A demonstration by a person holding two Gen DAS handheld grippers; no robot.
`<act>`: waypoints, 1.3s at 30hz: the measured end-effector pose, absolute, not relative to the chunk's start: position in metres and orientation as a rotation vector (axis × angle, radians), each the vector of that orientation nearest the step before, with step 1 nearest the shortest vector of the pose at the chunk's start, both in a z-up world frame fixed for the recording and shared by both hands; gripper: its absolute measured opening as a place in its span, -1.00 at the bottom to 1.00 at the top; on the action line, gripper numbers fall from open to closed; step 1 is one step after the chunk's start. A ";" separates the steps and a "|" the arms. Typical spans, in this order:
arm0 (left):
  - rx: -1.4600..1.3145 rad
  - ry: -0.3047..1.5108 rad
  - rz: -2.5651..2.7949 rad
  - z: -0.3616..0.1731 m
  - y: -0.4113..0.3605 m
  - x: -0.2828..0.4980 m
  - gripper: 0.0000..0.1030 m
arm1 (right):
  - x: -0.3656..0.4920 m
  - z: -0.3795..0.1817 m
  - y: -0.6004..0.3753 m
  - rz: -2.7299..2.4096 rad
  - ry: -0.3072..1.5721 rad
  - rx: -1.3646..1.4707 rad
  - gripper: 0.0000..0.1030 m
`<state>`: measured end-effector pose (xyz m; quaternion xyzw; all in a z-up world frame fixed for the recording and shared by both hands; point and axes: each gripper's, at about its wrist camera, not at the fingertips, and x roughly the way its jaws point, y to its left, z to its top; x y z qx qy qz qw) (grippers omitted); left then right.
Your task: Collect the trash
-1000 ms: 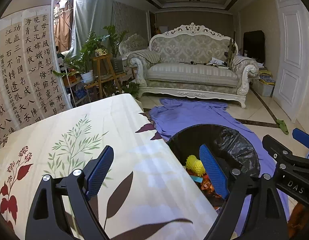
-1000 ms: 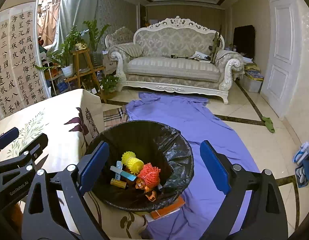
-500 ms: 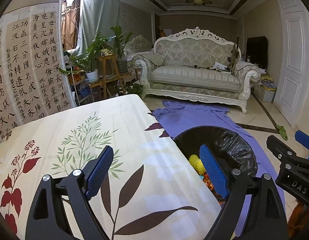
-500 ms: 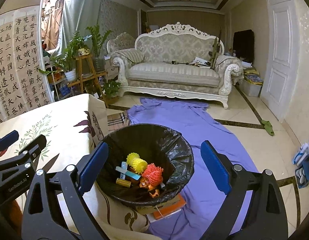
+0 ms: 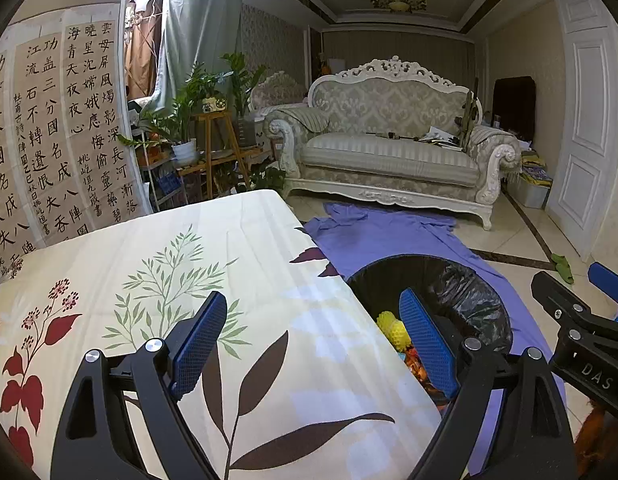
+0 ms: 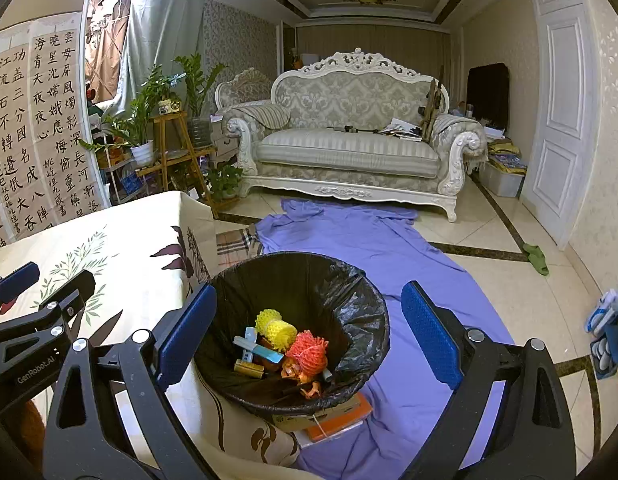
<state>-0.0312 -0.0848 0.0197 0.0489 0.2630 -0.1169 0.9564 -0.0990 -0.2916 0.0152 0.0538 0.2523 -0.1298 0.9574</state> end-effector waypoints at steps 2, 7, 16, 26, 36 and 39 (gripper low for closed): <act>0.099 0.532 -0.238 0.020 -0.085 -0.031 0.66 | -0.099 0.015 -0.291 -0.264 0.511 0.109 0.77; 0.098 0.535 -0.237 0.020 -0.085 -0.031 0.66 | -0.100 0.016 -0.290 -0.265 0.510 0.108 0.77; 0.094 0.536 -0.239 0.020 -0.085 -0.032 0.66 | -0.099 0.016 -0.291 -0.265 0.510 0.108 0.77; 0.093 0.537 -0.240 0.021 -0.086 -0.032 0.66 | -0.100 0.015 -0.291 -0.265 0.509 0.109 0.77; 0.094 0.537 -0.242 0.020 -0.089 -0.033 0.66 | -0.100 0.014 -0.290 -0.265 0.509 0.110 0.77; 0.094 0.539 -0.243 0.019 -0.090 -0.033 0.66 | -0.100 0.014 -0.290 -0.265 0.508 0.109 0.77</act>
